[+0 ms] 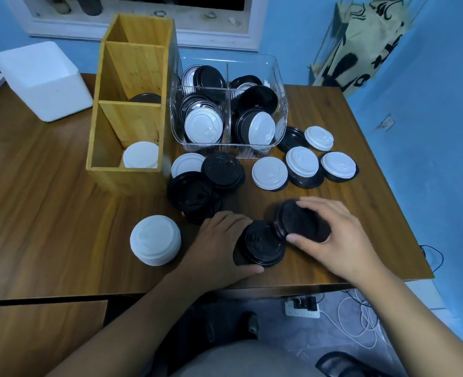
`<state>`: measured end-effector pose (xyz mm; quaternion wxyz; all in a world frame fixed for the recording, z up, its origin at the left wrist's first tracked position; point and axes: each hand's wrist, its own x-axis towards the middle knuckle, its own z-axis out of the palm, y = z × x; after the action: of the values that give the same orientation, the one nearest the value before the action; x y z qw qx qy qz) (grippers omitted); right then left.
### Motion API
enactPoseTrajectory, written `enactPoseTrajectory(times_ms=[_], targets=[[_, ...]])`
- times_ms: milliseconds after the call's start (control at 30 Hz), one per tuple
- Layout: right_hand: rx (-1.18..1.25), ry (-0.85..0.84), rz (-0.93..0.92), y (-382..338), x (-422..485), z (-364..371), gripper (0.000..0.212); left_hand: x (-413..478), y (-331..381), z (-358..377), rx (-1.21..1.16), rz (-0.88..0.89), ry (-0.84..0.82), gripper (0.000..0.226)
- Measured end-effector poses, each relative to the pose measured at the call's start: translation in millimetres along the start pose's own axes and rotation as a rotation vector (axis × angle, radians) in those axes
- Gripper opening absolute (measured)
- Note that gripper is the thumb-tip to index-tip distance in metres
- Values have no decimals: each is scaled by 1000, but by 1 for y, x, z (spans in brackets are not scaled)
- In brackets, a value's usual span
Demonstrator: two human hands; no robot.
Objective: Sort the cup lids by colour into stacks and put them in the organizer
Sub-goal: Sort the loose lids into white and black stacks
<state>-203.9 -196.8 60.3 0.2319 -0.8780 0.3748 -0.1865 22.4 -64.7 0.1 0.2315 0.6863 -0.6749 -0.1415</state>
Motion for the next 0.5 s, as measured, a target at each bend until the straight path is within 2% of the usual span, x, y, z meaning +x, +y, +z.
enactPoseTrajectory(times_ms=[100, 233, 500], targets=[[13, -101, -90, -20, -2, 17, 67, 0, -3, 4, 8, 5, 16, 92], [-15, -199, -104, -28, -4, 35, 71, 1, -3, 5, -2, 20, 36, 92], [-57, -230, -102, -32, -2, 40, 72, 0, -4, 8, -17, 42, 67, 97]])
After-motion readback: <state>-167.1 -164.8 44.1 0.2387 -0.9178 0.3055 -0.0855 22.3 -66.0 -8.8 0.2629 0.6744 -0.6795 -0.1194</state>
